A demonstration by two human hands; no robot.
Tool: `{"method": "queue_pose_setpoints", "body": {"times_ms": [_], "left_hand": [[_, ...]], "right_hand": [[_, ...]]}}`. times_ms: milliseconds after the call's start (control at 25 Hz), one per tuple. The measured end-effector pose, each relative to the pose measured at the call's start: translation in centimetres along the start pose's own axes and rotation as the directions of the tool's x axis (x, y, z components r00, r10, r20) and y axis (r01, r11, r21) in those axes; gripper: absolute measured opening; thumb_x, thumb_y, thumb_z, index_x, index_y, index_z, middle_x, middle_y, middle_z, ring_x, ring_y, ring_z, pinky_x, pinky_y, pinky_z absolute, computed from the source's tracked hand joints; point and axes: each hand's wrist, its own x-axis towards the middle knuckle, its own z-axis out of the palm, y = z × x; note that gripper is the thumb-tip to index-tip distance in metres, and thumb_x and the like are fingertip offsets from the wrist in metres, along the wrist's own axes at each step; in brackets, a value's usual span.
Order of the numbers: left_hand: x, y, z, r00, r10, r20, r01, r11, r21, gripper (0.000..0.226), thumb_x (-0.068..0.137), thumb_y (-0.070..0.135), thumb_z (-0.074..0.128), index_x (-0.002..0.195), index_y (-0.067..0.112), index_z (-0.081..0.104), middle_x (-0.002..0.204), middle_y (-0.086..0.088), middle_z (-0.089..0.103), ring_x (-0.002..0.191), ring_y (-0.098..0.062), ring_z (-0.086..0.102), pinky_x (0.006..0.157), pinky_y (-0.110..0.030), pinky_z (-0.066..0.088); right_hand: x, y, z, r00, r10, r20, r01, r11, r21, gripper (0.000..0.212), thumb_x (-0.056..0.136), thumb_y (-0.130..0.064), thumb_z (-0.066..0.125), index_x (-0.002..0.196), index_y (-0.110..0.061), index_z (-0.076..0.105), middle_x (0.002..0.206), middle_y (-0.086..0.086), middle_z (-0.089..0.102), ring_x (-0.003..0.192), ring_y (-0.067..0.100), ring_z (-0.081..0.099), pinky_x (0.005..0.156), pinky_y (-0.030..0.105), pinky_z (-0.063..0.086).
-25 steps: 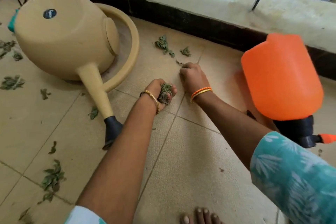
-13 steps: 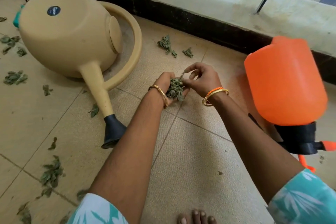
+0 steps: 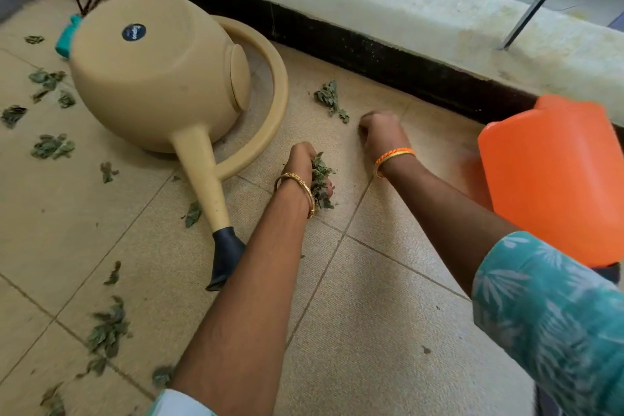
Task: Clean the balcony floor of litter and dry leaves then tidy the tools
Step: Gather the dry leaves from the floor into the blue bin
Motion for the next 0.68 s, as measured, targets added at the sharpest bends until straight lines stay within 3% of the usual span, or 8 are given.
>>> {"method": "queue_pose_setpoints", "body": {"times_ms": [80, 160, 280, 360, 440, 520, 560, 680], "left_hand": [[0.2, 0.0, -0.1, 1.000, -0.004, 0.010, 0.004, 1.000, 0.010, 0.022, 0.087, 0.020, 0.052, 0.071, 0.010, 0.040, 0.057, -0.004, 0.043, 0.039, -0.013, 0.039, 0.037, -0.014, 0.033], [0.6, -0.2, -0.1, 0.999, 0.027, 0.038, -0.027, 1.000, 0.008, 0.023, 0.089, 0.020, 0.058, 0.076, 0.007, 0.045, 0.058, -0.007, 0.048, 0.034, -0.012, 0.044, 0.034, -0.015, 0.036], [1.7, -0.9, 0.4, 0.993, 0.092, 0.069, -0.097, 0.993, 0.070, 0.025, 0.094, 0.026, 0.056, 0.084, 0.004, 0.061, 0.077, -0.013, 0.066, 0.043, -0.015, 0.053, 0.041, -0.020, 0.043], [1.6, -1.2, 0.5, 0.989, 0.138, 0.058, -0.143, 0.985, 0.093, 0.030, 0.091, 0.033, 0.061, 0.097, 0.003, 0.066, 0.084, -0.015, 0.069, 0.051, -0.019, 0.059, 0.048, -0.024, 0.047], [1.3, -1.5, 0.7, 0.986, 0.163, 0.040, -0.167, 0.980, 0.105, 0.057, 0.072, 0.049, 0.076, 0.107, 0.005, 0.065, 0.092, -0.015, 0.070, 0.070, -0.026, 0.068, 0.061, -0.033, 0.056], [2.5, -2.1, 0.6, 0.988, 0.152, -0.004, -0.148, 0.971, 0.185, 0.094, 0.043, 0.061, 0.086, 0.115, 0.006, 0.061, 0.103, -0.015, 0.070, 0.088, -0.032, 0.069, 0.075, -0.044, 0.058], [2.6, -1.9, 0.5, 0.989, 0.151, 0.000, -0.149, 0.975, 0.164, 0.088, 0.048, 0.057, 0.086, 0.113, 0.004, 0.060, 0.099, -0.014, 0.069, 0.082, -0.028, 0.069, 0.070, -0.040, 0.058], [1.5, -0.7, 0.6, 0.992, 0.080, 0.099, -0.082, 0.997, 0.017, 0.020, 0.091, 0.024, 0.060, 0.084, 0.005, 0.060, 0.065, -0.009, 0.064, 0.046, -0.015, 0.057, 0.043, -0.019, 0.046]], "right_hand": [[-0.5, -0.2, -0.4, 0.996, 0.071, -0.051, -0.067, 0.995, 0.071, 0.021, 0.087, 0.007, 0.048, 0.085, -0.001, 0.068, 0.090, 0.014, 0.065, 0.082, 0.026, 0.060, 0.076, 0.033, 0.053], [-0.8, -0.7, -1.6, 0.981, 0.191, 0.036, -0.194, 0.953, 0.234, 0.021, 0.084, 0.008, 0.055, 0.089, -0.003, 0.071, 0.092, 0.010, 0.068, 0.084, 0.021, 0.063, 0.079, 0.029, 0.054], [-3.2, -2.3, -3.7, 0.937, 0.209, 0.279, -0.342, 0.709, 0.616, 0.021, 0.079, 0.008, 0.064, 0.095, -0.006, 0.069, 0.091, 0.006, 0.069, 0.083, 0.014, 0.067, 0.074, 0.021, 0.054], [-5.7, -3.3, -3.8, 0.921, 0.238, 0.308, -0.389, 0.590, 0.708, 0.028, 0.079, 0.008, 0.064, 0.101, -0.010, 0.064, 0.088, 0.005, 0.069, 0.074, 0.012, 0.067, 0.065, 0.020, 0.056], [-6.6, -4.0, -3.4, 0.933, 0.273, 0.234, -0.357, 0.621, 0.698, 0.039, 0.079, 0.005, 0.065, 0.112, -0.015, 0.055, 0.082, -0.001, 0.065, 0.068, 0.011, 0.065, 0.058, 0.020, 0.055], [-6.3, -4.3, -3.2, 0.960, 0.231, 0.158, -0.277, 0.694, 0.664, 0.050, 0.079, 0.003, 0.066, 0.121, -0.018, 0.049, 0.078, -0.006, 0.063, 0.070, 0.010, 0.065, 0.063, 0.022, 0.056], [-6.0, -4.3, -3.2, 0.967, 0.206, 0.146, -0.251, 0.713, 0.655, 0.054, 0.079, 0.003, 0.067, 0.125, -0.018, 0.048, 0.077, -0.007, 0.063, 0.071, 0.007, 0.064, 0.065, 0.020, 0.055], [-5.1, -4.0, -4.0, 0.955, 0.186, 0.231, -0.296, 0.631, 0.717, 0.060, 0.078, 0.004, 0.068, 0.129, -0.019, 0.046, 0.081, -0.001, 0.068, 0.072, 0.006, 0.067, 0.064, 0.016, 0.053]]}}
